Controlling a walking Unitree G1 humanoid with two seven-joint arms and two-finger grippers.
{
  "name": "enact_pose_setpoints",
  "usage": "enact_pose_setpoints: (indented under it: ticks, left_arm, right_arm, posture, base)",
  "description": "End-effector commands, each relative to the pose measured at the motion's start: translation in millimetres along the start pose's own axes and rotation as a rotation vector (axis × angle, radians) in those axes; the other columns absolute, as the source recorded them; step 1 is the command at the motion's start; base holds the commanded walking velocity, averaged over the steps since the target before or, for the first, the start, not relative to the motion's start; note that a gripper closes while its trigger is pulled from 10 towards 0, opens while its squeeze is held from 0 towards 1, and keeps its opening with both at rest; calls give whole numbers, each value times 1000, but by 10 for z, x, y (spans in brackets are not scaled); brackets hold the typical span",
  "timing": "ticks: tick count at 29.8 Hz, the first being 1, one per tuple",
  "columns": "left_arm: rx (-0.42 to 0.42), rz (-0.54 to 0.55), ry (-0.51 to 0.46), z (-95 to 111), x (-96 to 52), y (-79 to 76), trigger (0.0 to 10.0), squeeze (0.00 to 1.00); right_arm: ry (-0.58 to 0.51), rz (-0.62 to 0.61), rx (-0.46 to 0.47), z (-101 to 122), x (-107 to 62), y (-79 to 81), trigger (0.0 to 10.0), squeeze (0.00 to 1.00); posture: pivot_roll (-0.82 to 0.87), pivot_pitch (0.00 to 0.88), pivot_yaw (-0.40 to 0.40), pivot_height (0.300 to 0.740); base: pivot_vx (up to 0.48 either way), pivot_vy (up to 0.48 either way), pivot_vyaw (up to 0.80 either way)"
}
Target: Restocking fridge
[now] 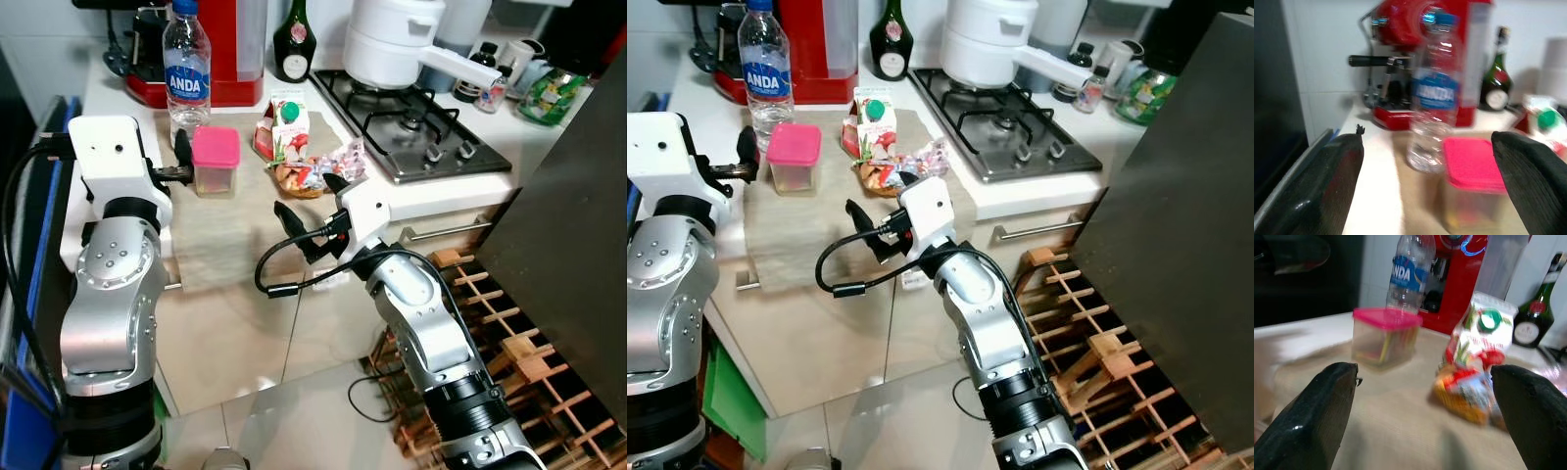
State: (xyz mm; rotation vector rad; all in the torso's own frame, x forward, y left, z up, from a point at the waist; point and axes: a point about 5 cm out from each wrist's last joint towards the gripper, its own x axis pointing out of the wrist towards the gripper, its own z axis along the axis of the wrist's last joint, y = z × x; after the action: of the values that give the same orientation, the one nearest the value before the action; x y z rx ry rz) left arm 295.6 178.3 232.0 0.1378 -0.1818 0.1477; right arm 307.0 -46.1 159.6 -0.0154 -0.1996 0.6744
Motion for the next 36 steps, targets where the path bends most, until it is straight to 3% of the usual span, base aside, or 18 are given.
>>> enact_pose_setpoints:
  ticks: [1,7,10,13,19,26,32,36]
  left_arm:
    - [47,-56,-17,10,54,-115,10000,0]
    - [57,-155,17,-104,184,-367,10000,0]
    - [58,-146,34,-150,212,-391,10000,0]
    - [6,-107,124,-354,304,-479,10000,0]
    - [-26,-113,125,-415,441,-642,10000,0]
    - [-18,19,112,-385,658,-566,10000,0]
    - [53,96,81,-350,665,-502,10000,0]
    - [39,98,165,-543,662,-508,10000,0]
  right_arm:
    - [-3,-5,-1,10,-2,-22,10000,0]
    - [-15,-70,-9,21,-61,-120,10000,0]
    - [-9,-78,-11,4,-91,-140,10000,0]
    - [8,-85,-10,-48,-132,-147,10000,0]
    - [3,-78,-13,-36,-99,-125,10000,0]
    - [-11,-64,-31,4,-104,-107,10000,0]
    - [-1,-74,-36,-4,-161,-118,10000,0]
    - [9,-79,-33,-18,-198,-115,10000,0]
  posture:
    - [124,0,-79,740]
    - [111,0,-72,740]
    - [109,0,-69,740]
    - [100,0,-64,740]
    - [94,0,-62,740]
    - [62,0,-59,740]
    - [47,0,-57,740]
    - [40,0,-63,740]
  base:
    - [0,0,0]
    - [0,0,0]
    - [0,0,0]
    - [0,0,0]
    - [0,0,0]
    - [0,0,0]
    - [0,0,0]
    - [0,0,0]
